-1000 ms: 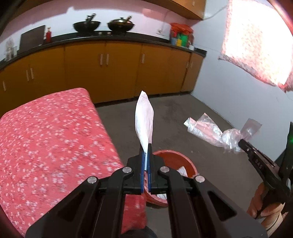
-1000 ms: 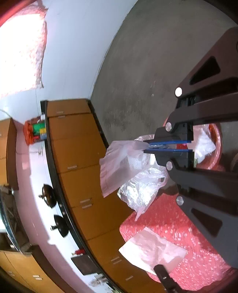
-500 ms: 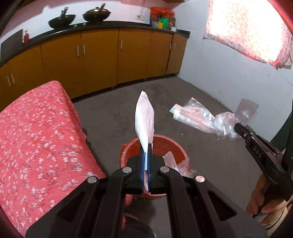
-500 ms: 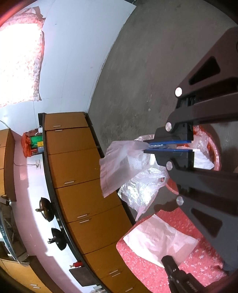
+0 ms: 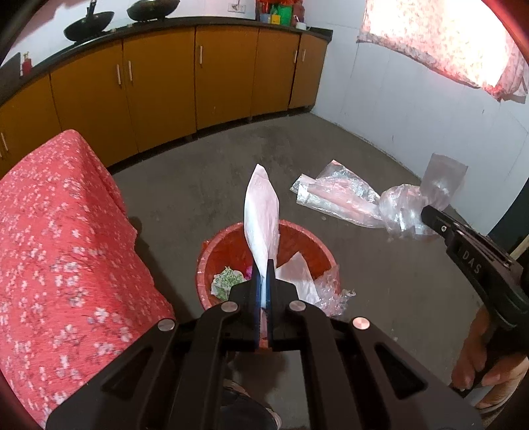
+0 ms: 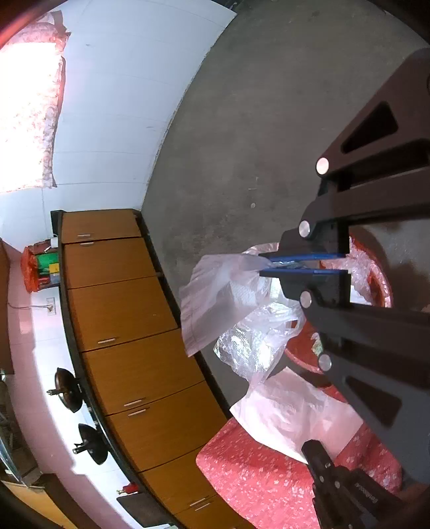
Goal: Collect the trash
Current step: 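Carry the clear plastic bag and white paper over the orange basket, then open both tools over the orange basket to drop the bag and paper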
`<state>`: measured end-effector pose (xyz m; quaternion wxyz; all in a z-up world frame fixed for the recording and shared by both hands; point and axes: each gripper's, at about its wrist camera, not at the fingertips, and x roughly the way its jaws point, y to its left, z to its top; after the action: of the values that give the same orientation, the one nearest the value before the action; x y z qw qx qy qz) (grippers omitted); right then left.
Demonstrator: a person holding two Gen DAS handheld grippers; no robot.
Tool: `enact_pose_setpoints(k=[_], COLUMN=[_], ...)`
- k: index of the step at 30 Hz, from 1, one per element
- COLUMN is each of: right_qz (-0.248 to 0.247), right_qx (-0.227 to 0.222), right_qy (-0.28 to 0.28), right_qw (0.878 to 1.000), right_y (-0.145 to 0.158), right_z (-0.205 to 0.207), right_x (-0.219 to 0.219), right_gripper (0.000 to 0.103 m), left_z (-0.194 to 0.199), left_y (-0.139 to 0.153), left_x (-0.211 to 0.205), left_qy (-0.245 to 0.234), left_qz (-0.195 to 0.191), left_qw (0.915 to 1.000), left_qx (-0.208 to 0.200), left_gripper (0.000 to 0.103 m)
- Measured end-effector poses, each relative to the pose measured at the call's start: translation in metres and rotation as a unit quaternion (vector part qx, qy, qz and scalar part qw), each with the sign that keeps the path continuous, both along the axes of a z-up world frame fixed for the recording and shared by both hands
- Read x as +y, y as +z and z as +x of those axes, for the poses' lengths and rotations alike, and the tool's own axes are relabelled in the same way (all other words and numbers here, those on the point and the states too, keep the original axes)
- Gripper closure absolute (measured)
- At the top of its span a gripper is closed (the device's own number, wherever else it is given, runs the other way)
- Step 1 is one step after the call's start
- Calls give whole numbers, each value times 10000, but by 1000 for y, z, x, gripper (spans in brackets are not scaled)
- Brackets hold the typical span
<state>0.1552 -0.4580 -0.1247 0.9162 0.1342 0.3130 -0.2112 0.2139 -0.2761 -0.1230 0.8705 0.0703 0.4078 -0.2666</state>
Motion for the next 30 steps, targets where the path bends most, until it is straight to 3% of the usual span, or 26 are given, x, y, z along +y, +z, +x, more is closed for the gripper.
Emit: enact_pose_setpoints(k=[15, 27, 30], right_qz=[270, 444, 649], right_qx=[578, 743, 701], right_qy=[23, -49, 0], right_qw=[9980, 9962, 9954], right_y=[-41, -64, -69], right_z=[65, 102, 104], right_x=[1, 2, 0], right_gripper=[98, 97, 93], left_z=[30, 37, 41], left_y=[-47, -64, -67], left_x=[-12, -24, -27], left_qy=[183, 138, 122], left_qz=[309, 348, 363], left_qw=[9979, 9966, 9966], left_qx=[531, 732, 732], left_gripper=[101, 101, 101])
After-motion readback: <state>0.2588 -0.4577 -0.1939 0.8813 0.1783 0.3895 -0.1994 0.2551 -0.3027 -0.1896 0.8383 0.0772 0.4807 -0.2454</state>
